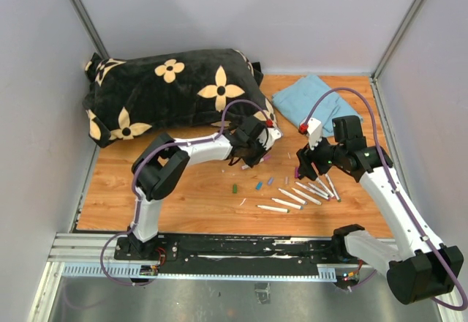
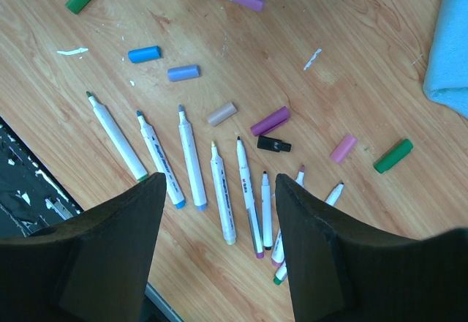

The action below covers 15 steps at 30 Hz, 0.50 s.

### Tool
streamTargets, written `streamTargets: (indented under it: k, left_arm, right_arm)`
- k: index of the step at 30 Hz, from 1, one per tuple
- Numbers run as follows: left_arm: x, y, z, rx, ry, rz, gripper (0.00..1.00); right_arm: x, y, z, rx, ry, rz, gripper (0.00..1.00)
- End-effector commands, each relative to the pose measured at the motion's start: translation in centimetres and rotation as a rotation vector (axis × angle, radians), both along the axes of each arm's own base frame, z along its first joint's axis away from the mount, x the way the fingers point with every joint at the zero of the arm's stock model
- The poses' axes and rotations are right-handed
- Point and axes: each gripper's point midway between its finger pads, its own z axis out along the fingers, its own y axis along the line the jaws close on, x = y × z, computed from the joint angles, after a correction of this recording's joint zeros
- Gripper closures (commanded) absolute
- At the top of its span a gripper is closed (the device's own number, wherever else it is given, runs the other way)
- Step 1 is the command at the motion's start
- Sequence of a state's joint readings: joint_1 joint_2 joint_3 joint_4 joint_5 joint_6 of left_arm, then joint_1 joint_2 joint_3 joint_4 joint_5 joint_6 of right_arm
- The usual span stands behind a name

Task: Open the pen caps
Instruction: Pick up the pen from the center of the board.

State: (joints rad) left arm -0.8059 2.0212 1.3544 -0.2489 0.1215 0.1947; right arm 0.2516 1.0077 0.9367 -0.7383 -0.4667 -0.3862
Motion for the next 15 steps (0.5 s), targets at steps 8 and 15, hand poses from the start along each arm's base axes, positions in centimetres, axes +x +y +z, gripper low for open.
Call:
streamTargets:
  k: [8, 15]
  left_arm:
    - [-1.7, 2.2, 0.5, 0.021, -0.027, 0.033, 0.8]
    - [-1.8, 2.2, -0.2, 0.044, -0.015, 0.033, 0.7]
  right_arm:
    - [-0.2, 0.0, 0.5, 0.022, -0.008, 0.005, 0.37]
    - [-0.3, 0.1, 0.5, 0.024, -0.006, 0.008, 0.37]
